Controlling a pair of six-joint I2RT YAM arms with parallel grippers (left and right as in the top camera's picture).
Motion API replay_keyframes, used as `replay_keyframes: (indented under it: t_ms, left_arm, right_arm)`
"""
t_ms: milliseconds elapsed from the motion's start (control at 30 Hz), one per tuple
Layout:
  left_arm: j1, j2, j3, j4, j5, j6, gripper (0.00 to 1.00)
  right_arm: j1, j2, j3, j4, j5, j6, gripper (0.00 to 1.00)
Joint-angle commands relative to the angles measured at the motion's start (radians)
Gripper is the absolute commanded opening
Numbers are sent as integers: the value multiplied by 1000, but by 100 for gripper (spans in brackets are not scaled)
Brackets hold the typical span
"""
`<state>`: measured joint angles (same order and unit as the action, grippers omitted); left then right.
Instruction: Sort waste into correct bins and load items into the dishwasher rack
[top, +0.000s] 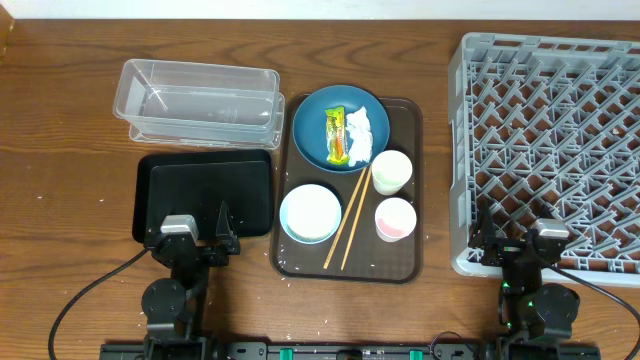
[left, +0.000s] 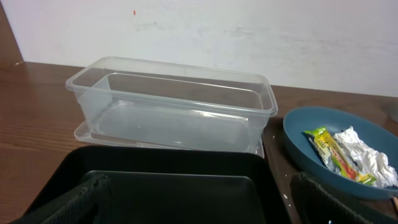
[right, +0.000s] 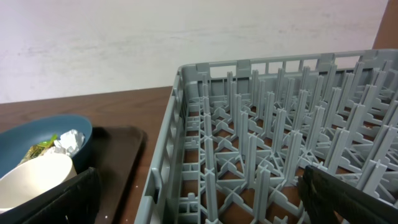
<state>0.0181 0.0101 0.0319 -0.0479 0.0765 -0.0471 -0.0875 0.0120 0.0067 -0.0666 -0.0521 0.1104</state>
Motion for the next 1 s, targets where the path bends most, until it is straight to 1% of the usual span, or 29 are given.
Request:
replay_keyframes:
  t_ms: [0, 800, 867, 967]
  left_arm:
    - [5, -4, -27, -14, 19, 16, 94]
    - [5, -4, -28, -13, 20, 16, 94]
    - [5, -3, -28, -13, 20, -16, 94]
    - [5, 16, -20, -22, 21, -105, 94]
  right_arm:
    - [22, -5, -1, -4, 3, -3, 99]
    - [22, -5, -1, 4, -2, -2, 99]
    - [22, -5, -1, -1, -8, 0, 99]
    - [22, -5, 5, -2, -5, 16, 99]
